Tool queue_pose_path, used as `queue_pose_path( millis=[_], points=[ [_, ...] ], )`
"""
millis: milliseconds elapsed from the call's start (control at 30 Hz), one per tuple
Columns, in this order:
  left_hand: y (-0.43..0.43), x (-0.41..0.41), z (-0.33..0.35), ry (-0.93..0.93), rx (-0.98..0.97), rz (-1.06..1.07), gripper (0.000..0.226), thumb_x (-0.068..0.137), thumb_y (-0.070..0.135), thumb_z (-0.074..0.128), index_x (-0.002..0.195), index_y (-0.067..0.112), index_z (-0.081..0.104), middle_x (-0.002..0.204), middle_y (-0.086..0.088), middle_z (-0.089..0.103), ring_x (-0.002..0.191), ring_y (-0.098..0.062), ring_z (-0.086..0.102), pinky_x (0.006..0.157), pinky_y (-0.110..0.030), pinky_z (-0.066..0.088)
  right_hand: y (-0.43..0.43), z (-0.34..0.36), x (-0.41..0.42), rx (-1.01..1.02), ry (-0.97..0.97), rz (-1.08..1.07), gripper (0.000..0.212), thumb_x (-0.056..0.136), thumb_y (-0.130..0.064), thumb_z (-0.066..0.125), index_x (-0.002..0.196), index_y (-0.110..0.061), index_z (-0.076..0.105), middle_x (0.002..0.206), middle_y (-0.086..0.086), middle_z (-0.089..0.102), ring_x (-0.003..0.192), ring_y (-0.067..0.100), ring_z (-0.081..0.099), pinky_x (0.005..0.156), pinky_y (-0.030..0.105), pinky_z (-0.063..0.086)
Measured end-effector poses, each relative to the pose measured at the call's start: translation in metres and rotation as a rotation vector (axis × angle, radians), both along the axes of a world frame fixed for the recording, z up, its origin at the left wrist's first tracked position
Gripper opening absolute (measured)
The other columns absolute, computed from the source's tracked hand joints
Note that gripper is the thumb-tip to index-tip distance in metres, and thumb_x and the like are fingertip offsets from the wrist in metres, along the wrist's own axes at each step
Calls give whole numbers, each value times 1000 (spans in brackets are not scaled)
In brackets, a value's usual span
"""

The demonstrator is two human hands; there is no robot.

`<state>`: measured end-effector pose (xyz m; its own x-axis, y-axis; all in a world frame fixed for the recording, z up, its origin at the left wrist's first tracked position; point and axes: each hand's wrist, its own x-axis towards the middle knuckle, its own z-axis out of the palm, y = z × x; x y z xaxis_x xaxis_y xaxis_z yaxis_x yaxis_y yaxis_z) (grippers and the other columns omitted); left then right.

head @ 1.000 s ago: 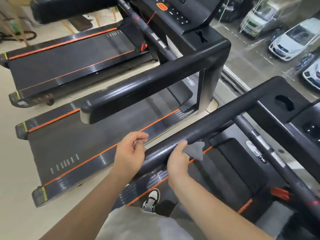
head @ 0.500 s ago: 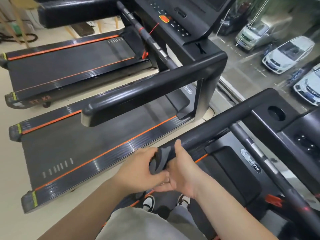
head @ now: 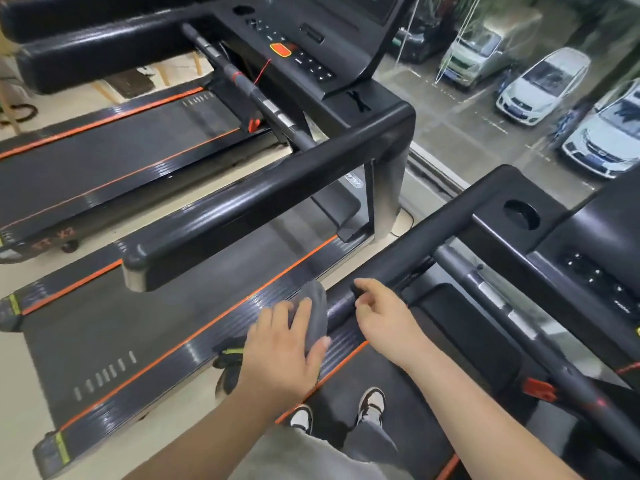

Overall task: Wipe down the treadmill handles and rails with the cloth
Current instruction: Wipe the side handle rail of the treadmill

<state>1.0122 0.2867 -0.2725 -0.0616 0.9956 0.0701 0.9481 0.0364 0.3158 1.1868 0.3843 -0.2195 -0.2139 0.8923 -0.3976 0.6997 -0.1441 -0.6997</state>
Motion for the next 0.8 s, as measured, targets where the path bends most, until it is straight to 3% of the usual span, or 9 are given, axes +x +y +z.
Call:
queue_pose_path(
  millis=[67,133,267,367,467,567,633,700,800],
  points=[
    [11,2,-5,87,-58,23,65,91,64,47,134,15,57,106,-7,56,89,-30,55,70,-45,48,3,-4,-1,34,-11,13,37,102,-20,49,138,-21,59,118,-3,63,102,9,60,96,25,47],
    [30,4,-6,122,-91,34,69,89,70,41,129,16,58,101,-6,57,88,-29,58,71,-45,50,7,-6,-2,40,-14,-1,35,102,-21,50,134,-21,62,115,-3,63,99,8,59,91,23,44],
    [74,29,-3,132,-176,-1,74,92,69,25,145,20,38,117,-6,55,104,-29,61,77,-44,54,19,-9,3,145,-87,-60,25,100,-25,54,122,-25,66,105,-5,61,96,11,58,87,28,44],
    [88,41,-5,142,-190,5,75,97,69,26,152,17,26,117,-7,56,98,-28,64,69,-39,55,26,-13,12,172,-79,-104,12,99,-27,55,107,-31,64,97,-5,63,94,11,58,82,30,44],
    [58,34,-7,208,-141,-103,83,94,66,32,159,15,27,135,-15,54,110,-34,61,78,-43,52,30,-17,27,163,-34,-155,11,100,-28,56,108,-29,64,94,-8,66,90,8,61,81,30,47],
    [16,20,-12,205,-97,-281,87,81,54,69,158,27,36,162,-17,36,140,-42,44,96,-62,49,30,-22,43,140,40,-209,13,100,-25,57,108,-27,67,95,-8,69,91,6,63,81,26,48],
    [21,15,-13,231,-110,-338,93,72,45,81,154,38,39,166,-11,31,146,-40,38,93,-65,51,29,-24,51,115,67,-228,12,101,-23,57,108,-27,66,97,-9,69,90,0,62,76,14,44],
    [49,24,-6,216,-157,-385,85,85,45,72,156,48,26,171,-6,17,152,-39,26,97,-63,49,29,-23,58,101,84,-259,13,101,-23,57,110,-28,65,97,-11,69,89,-2,62,73,7,41],
    [114,60,0,176,-255,-425,68,106,47,42,157,55,-3,172,2,-14,157,-36,-6,115,-65,30,33,-17,68,121,90,-318,15,101,-23,56,111,-28,65,92,-8,69,83,8,62,69,11,42]
  ],
)
